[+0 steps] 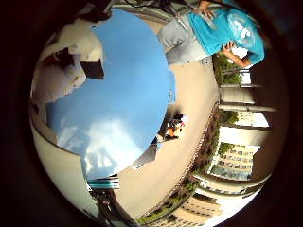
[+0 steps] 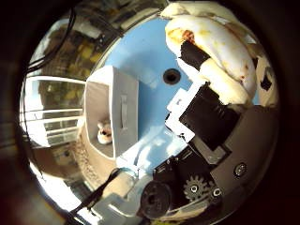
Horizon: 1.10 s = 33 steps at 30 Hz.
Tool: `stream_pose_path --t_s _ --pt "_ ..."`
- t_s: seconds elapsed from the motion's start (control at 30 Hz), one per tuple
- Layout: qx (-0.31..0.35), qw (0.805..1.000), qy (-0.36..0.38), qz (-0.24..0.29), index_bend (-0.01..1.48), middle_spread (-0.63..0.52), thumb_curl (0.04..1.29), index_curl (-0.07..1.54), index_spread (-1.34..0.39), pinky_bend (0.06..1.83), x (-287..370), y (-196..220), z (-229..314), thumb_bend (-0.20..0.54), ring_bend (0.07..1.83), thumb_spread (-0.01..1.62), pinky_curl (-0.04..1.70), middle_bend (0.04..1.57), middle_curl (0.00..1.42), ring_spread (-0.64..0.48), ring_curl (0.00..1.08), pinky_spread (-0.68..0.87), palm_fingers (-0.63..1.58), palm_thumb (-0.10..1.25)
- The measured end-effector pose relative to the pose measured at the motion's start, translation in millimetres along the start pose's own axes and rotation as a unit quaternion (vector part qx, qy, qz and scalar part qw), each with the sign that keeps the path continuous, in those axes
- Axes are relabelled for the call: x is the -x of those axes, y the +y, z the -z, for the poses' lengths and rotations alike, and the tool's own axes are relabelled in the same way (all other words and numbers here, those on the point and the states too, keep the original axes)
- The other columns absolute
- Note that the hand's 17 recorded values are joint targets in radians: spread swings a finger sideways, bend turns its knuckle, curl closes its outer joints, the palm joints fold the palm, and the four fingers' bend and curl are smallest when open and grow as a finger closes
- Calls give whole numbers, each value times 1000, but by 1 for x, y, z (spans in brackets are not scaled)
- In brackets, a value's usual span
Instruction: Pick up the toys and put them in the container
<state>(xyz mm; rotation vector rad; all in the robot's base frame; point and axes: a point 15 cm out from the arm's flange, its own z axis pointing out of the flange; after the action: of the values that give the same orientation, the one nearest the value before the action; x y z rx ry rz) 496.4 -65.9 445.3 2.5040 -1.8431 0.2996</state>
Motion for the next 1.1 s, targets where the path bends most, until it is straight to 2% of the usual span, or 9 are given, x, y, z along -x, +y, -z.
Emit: stream_pose_path --t_s 0.17,0.37,0.63,0.87,0.9,1.0,1.03,1.07,1.1 --pt "-27 997 -6 74 733 -237 658 389 -792 1555 84 -1 52 -15 1441 1064 690 1184 1009 -100 784 161 930 1000" --pt "-21 988 -26 153 803 -234 705 506 -860 1598 208 -7 64 -14 1505 1070 756 1238 1058 -113 808 132 852 988" --pt "47 987 -31 149 819 -229 721 621 -895 1625 266 -28 -5 -38 1550 1081 802 1282 1081 -117 819 113 793 919" --pt "48 988 -31 143 857 -205 659 715 -843 1526 273 -47 -32 -46 1492 1127 802 1229 1028 -76 775 132 767 811" --pt "51 988 -31 143 834 -189 640 721 -799 1514 273 -47 -35 -47 1438 1134 786 1158 982 -54 746 154 765 787" --pt "61 987 -31 147 572 -157 573 685 -561 1529 273 -46 -42 -48 1282 1147 778 729 805 25 681 232 108 698" --pt "66 986 -31 149 571 -150 565 687 -537 1526 273 -45 -44 -46 1256 1148 784 696 785 40 677 241 73 692" --pt "72 986 -31 150 526 -122 548 651 -498 1434 272 -42 -45 -44 1149 1152 744 605 725 85 627 267 -112 677" --pt "79 984 -32 154 484 -94 531 608 -477 1349 272 -38 -46 -43 1036 1152 700 533 671 120 565 291 -174 661"
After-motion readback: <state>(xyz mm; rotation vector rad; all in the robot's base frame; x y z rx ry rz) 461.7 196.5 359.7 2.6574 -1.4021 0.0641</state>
